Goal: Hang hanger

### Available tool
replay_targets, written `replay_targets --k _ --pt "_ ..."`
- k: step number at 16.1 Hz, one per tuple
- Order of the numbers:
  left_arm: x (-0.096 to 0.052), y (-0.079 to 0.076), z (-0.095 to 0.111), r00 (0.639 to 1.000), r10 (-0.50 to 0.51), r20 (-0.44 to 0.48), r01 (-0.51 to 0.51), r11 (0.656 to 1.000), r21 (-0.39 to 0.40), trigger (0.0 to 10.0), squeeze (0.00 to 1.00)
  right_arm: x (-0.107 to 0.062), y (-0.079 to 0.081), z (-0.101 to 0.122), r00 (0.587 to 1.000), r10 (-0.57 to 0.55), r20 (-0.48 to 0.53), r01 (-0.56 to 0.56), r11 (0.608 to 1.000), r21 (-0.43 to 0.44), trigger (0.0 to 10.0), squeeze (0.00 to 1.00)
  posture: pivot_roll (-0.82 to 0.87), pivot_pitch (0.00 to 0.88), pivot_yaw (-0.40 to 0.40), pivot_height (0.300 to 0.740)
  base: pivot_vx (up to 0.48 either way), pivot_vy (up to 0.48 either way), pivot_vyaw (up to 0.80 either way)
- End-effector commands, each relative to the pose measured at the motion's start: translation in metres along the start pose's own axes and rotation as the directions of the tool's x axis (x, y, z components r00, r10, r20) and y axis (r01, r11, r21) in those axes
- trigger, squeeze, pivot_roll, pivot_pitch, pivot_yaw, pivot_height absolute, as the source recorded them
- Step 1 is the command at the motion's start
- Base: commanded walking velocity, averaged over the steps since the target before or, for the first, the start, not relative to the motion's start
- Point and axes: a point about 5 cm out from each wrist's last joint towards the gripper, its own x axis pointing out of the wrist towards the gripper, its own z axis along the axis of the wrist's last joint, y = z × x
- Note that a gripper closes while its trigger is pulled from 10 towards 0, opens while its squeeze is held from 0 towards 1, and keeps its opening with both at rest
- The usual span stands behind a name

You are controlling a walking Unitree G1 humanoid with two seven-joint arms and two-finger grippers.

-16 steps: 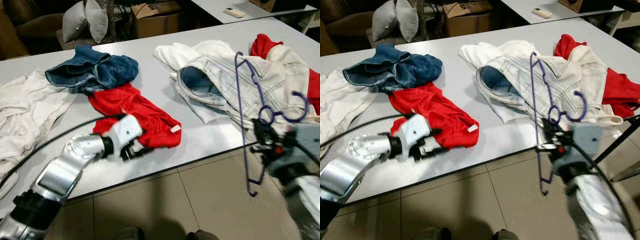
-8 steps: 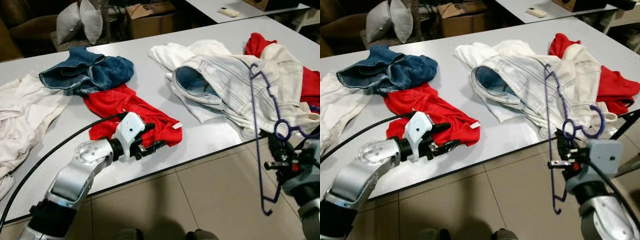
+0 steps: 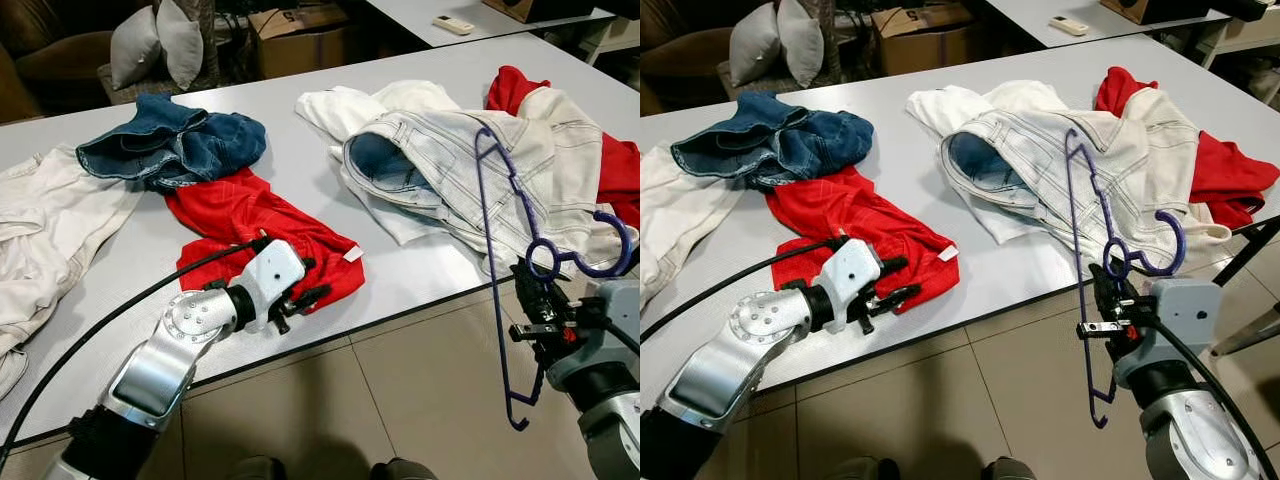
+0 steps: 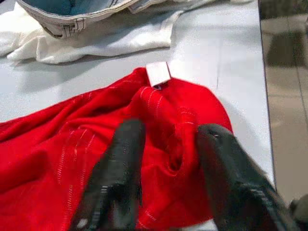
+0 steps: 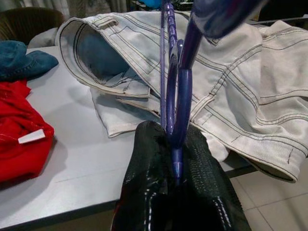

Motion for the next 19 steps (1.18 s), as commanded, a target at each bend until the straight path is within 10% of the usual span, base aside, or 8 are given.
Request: replay_targets --k 1,4,5,9,11,15,18,19 --pt "0.000 -0.002 0.000 1.000 -0.018 -0.009 0.018 0.999 0.040 3.1 0.00 0.000 -0.001 0.000 1.000 0.000 0.000 0.000 1.000 -0.005 10.0 0.00 -0.12 0.072 0.049 0.740 0.000 0.000 0.00" --pt "-0.001 -0.012 0.009 0.994 -0.074 0.076 0.080 0.994 -0.075 10.0 0.00 0.001 -0.002 0.001 1.000 0.001 0.003 -0.001 1.000 -0.011 10.0 0.00 -0.12 0.073 0.047 0.740 0.000 0.000 0.00" --pt "-0.002 -0.017 0.014 0.986 -0.116 0.117 0.131 0.984 -0.123 10.0 1.00 0.001 -0.002 0.001 1.000 0.003 0.004 -0.003 1.000 -0.014 10.0 0.00 -0.12 0.075 0.045 0.740 0.000 0.000 0.00" --pt "-0.004 -0.027 0.004 0.984 -0.177 0.036 0.178 0.984 -0.032 10.0 1.00 0.003 -0.002 0.002 1.000 0.012 0.005 -0.012 1.000 -0.021 10.0 0.00 -0.12 0.073 0.041 0.740 0.000 0.000 0.00" --pt "-0.001 -0.021 -0.004 0.993 -0.115 -0.034 0.116 0.993 0.037 10.0 0.13 0.005 -0.002 0.003 1.000 0.015 0.007 -0.015 1.000 -0.024 10.0 0.00 -0.12 0.072 0.039 0.740 0.000 0.000 0.00" --pt "0.009 -0.012 0.000 0.999 0.051 -0.003 -0.051 0.991 0.127 10.0 0.00 0.007 0.000 0.004 1.000 0.024 0.013 -0.023 0.999 -0.024 10.0 0.00 -0.12 0.073 0.036 0.740 0.000 0.000 0.00" --pt "0.011 -0.012 0.001 0.996 0.085 0.026 -0.087 0.989 0.116 0.0 0.00 0.009 0.002 0.005 0.999 0.042 0.013 -0.041 0.999 -0.028 10.0 0.00 -0.12 0.080 0.022 0.740 0.000 0.000 0.00" --pt "0.010 -0.012 0.001 0.995 0.092 0.032 -0.095 0.990 0.109 0.0 0.00 0.010 0.002 0.005 0.999 0.048 0.011 -0.048 0.998 -0.031 10.0 0.00 -0.12 0.080 0.018 0.740 0.000 0.000 0.00"
